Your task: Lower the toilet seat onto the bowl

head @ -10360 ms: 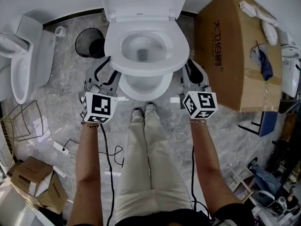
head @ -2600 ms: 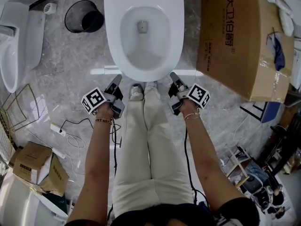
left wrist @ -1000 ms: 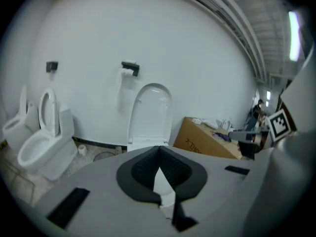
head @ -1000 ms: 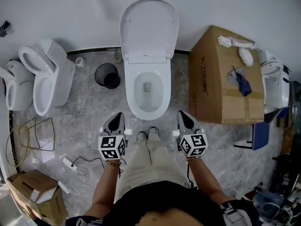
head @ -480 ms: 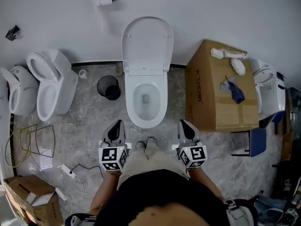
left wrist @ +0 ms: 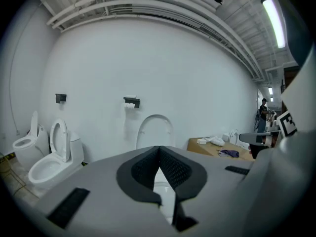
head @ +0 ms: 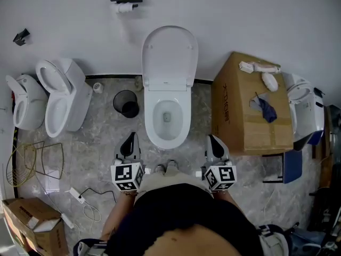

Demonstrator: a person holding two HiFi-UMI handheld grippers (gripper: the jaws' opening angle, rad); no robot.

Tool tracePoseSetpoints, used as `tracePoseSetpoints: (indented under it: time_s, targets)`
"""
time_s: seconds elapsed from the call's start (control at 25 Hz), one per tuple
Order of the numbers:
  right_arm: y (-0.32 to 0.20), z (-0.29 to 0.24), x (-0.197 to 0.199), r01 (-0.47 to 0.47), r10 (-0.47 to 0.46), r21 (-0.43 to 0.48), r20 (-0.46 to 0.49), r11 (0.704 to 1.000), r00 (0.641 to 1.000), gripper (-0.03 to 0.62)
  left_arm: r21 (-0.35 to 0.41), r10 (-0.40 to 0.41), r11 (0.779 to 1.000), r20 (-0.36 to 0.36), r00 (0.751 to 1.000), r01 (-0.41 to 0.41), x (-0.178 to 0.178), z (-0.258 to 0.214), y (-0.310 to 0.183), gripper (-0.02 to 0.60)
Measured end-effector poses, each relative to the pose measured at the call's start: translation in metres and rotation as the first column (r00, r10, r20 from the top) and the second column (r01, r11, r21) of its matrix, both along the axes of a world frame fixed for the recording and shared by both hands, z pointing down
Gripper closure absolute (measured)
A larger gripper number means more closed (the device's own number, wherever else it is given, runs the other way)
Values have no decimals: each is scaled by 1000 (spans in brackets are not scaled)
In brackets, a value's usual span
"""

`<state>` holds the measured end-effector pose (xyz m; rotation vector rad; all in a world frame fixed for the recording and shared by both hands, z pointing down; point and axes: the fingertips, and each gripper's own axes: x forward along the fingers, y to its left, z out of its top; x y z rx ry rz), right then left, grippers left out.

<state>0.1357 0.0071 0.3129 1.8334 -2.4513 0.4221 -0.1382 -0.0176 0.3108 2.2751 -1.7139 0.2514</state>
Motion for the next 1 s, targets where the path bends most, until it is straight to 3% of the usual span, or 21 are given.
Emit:
tracePoseSetpoints:
  time_s: [0.2,1.0]
  targets:
    - [-4,-4,-7,33,-32,20,-41,999,999,589,24,-51,998,-9,999,51,-3,-8,-4,578]
    - [-15,-4,-19,71,-71,0,-47,997,996,589,21,-40,999,15,999,39,6,2,-1,578]
